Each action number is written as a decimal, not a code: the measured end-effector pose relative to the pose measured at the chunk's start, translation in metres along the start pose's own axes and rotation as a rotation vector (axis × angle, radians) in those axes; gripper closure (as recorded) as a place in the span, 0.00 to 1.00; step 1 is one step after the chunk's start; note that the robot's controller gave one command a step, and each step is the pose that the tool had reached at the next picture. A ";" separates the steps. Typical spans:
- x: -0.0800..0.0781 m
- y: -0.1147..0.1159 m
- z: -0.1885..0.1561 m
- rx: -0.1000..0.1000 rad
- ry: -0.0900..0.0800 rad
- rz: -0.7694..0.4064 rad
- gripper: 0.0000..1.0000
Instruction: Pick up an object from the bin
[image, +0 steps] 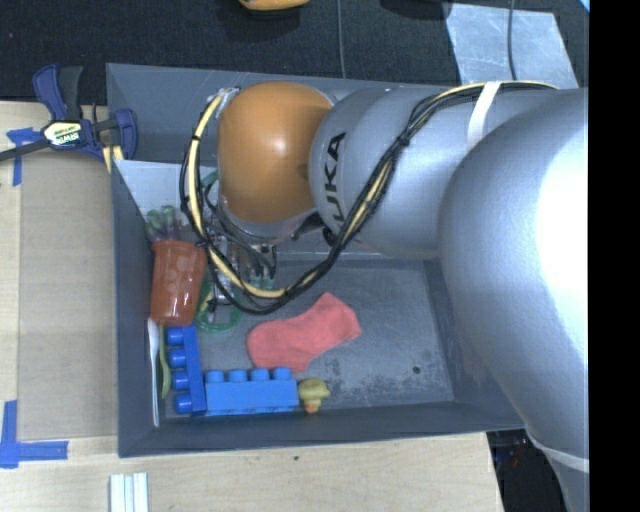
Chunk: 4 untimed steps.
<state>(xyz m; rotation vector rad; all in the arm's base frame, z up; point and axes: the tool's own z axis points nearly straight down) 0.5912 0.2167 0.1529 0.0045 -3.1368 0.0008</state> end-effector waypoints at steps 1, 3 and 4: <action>-0.002 -0.001 -0.004 -0.002 -0.008 0.003 0.00; 0.001 -0.076 0.036 -0.002 -0.008 0.048 1.00; 0.010 -0.081 0.036 -0.003 -0.008 0.111 1.00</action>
Offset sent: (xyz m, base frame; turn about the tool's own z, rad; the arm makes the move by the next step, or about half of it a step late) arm -0.0018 -0.0751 -0.0367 0.0460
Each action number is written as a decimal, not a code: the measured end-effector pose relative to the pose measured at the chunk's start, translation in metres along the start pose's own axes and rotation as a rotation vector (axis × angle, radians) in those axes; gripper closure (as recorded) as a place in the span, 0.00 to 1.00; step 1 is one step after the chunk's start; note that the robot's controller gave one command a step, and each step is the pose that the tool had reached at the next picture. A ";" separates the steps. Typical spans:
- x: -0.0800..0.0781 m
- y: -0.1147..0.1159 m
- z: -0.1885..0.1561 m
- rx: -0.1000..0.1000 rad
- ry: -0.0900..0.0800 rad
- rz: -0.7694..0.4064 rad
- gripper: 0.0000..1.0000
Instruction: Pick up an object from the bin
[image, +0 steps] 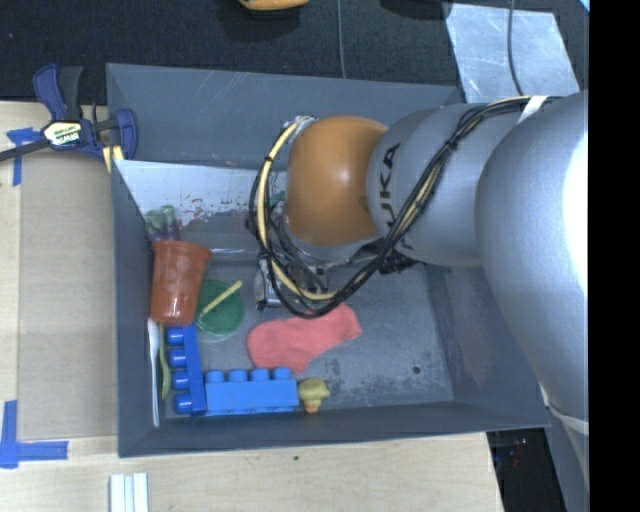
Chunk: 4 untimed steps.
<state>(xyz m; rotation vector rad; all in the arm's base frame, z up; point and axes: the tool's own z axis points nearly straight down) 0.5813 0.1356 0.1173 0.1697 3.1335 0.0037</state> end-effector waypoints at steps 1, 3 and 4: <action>0.033 -0.025 -0.020 0.001 0.002 0.099 1.00; 0.024 -0.035 -0.054 0.000 0.000 0.226 0.00; 0.069 -0.096 -0.004 0.000 -0.001 0.246 0.00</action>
Offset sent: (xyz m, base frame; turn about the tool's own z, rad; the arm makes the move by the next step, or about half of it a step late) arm -0.0284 -0.0322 0.0531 0.2262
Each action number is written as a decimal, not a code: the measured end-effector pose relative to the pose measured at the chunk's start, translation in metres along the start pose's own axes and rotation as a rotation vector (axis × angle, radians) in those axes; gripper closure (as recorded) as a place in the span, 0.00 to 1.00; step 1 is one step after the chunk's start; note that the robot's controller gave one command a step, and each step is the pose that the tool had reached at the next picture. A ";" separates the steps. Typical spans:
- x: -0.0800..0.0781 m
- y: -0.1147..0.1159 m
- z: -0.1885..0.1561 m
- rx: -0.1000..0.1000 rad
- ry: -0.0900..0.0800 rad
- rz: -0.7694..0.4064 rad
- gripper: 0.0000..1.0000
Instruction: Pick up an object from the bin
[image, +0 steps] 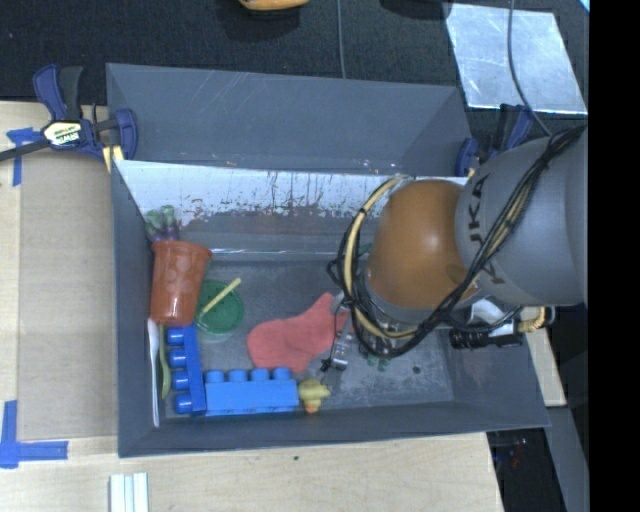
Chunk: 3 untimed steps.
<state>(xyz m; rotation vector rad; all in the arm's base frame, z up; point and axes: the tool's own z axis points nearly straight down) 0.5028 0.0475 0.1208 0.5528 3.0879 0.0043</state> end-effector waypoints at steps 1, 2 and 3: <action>-0.003 0.032 0.043 -0.007 -0.012 -0.006 0.00; -0.023 0.030 0.049 0.001 -0.004 0.000 1.00; -0.023 0.030 0.049 0.001 -0.004 0.001 1.00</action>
Offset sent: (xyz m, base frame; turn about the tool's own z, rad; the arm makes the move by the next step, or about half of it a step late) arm 0.0300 0.0205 -0.0508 -0.0003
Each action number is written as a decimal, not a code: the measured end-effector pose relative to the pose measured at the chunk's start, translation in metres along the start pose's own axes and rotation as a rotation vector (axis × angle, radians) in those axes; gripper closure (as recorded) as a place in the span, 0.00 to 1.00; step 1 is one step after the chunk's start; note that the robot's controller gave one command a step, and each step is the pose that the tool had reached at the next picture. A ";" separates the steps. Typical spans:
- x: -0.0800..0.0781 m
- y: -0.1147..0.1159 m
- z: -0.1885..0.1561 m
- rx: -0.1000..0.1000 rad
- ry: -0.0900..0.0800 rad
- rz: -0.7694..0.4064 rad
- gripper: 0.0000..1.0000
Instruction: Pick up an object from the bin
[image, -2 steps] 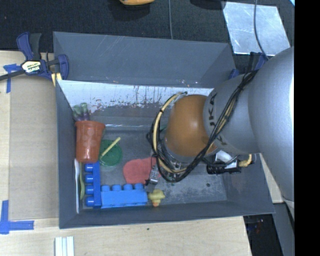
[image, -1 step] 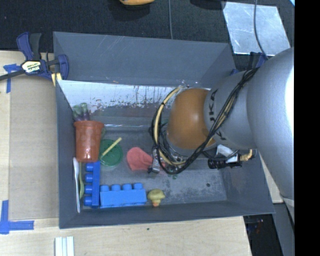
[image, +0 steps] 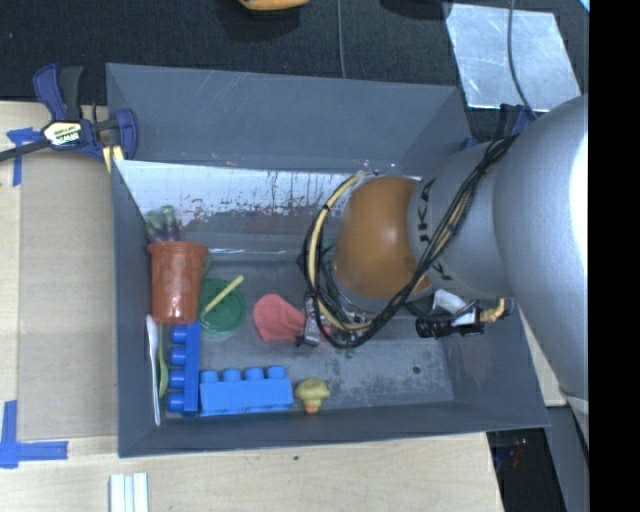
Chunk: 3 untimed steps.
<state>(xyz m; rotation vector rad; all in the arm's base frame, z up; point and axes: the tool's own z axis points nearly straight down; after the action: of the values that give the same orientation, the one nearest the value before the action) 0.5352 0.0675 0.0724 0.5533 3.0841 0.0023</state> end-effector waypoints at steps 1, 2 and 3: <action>-0.001 0.001 0.000 0.002 0.001 -0.025 1.00; -0.027 0.007 0.000 0.000 0.000 -0.333 1.00; -0.026 0.010 -0.057 0.003 0.006 -0.252 1.00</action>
Offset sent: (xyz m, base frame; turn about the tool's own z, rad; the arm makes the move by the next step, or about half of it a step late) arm 0.0578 -0.0134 -0.0024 -0.1831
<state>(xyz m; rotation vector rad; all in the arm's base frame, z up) 0.5627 0.0676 0.1297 0.1619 3.1352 -0.0019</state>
